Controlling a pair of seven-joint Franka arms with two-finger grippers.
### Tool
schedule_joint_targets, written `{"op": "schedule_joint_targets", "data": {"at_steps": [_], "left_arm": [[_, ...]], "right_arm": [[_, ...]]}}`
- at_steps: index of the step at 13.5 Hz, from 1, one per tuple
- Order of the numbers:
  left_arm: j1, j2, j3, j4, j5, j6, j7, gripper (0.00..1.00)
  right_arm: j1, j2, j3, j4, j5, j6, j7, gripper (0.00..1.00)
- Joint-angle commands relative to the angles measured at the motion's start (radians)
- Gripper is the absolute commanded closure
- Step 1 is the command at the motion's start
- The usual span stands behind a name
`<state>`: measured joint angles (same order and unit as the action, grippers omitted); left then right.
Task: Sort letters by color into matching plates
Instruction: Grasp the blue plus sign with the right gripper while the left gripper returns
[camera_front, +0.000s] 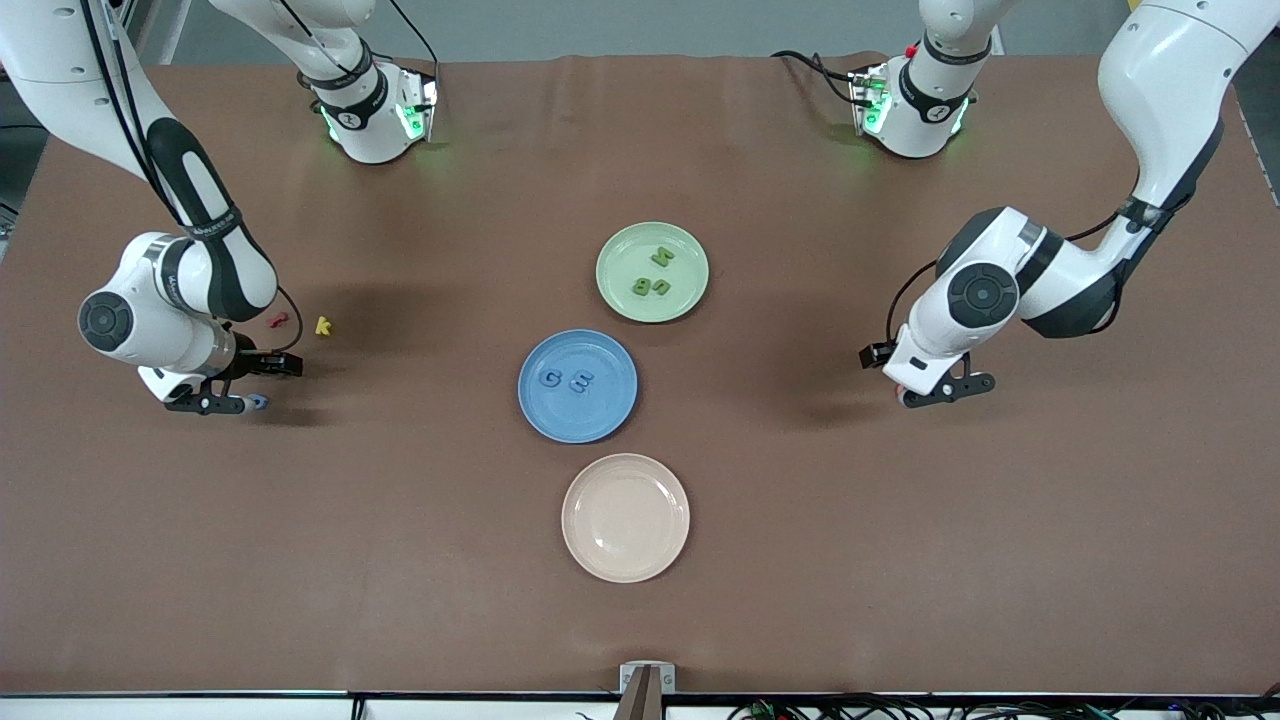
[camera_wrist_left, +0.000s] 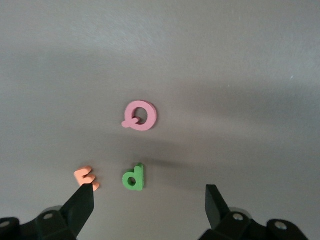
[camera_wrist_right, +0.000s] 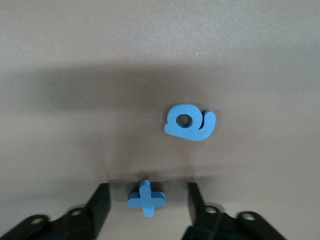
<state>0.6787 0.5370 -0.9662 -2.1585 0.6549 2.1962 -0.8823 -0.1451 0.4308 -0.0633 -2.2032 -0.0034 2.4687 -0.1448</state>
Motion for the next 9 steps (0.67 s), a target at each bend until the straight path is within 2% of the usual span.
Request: {"op": "schedule_joint_targets", "data": {"at_steps": [1,6,9], "left_arm": [[0.059,-0.035,-0.016,-0.092,0.055,0.095,-0.003,0.06],[0.061,-0.025,-0.016,-0.109,0.057,0.120,-0.004,0.38],[0.084,-0.026,-0.014,-0.139,0.057,0.166,-0.023,0.40]], "right_arm": [[-0.016,-0.003,0.014,-0.013,-0.013,0.015,-0.001,0.42],[-0.016,-0.001,0.016,-0.013,-0.013,0.015,-0.001,0.64],[-0.016,-0.001,0.016,-0.013,-0.013,0.015,-0.001,0.75]]}}
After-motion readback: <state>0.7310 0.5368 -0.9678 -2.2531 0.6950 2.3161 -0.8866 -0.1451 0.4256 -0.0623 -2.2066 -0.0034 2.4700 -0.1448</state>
